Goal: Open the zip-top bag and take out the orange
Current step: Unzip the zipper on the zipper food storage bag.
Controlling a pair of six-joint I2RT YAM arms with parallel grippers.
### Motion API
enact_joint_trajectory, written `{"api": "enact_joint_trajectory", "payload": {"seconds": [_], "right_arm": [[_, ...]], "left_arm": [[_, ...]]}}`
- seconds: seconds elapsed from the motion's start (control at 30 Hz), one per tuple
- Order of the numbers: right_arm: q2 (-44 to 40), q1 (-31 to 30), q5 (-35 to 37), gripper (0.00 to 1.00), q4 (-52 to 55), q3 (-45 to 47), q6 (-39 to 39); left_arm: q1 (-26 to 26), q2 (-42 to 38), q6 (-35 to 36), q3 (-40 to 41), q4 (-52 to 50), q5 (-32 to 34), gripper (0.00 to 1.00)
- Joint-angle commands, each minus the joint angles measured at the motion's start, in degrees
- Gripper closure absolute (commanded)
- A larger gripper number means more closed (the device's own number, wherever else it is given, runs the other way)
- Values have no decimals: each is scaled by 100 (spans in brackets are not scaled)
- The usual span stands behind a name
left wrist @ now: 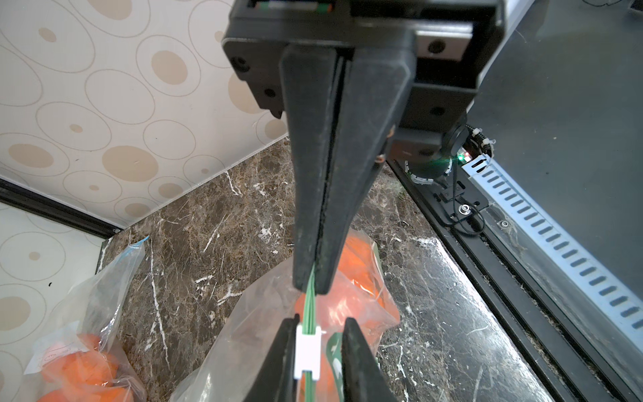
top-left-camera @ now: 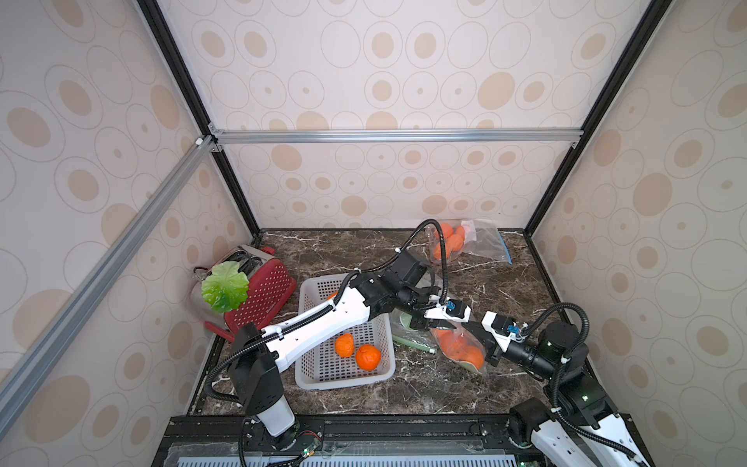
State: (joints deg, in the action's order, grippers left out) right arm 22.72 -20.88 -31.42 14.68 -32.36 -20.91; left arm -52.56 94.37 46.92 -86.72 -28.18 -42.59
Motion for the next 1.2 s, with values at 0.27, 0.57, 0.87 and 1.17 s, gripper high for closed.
{"api": "enact_joint_trajectory", "payload": {"seconds": [0.27, 0.57, 0.87, 1.17], "right_arm": [[-82, 5, -40, 100, 67, 5, -124], [-97, 1, -31, 100, 86, 37, -120], [-101, 3, -22, 100, 198, -29, -209], [-417, -3, 57, 100, 485, -237, -318]], "left_arm": [[-28, -165, -37, -272, -38, -306, 78], [-33, -206, -131, -240, 155, -471, 86], [-31, -209, -78, -224, 107, -239, 95], [-35, -352, 78, -144, 23, 214, 96]]}}
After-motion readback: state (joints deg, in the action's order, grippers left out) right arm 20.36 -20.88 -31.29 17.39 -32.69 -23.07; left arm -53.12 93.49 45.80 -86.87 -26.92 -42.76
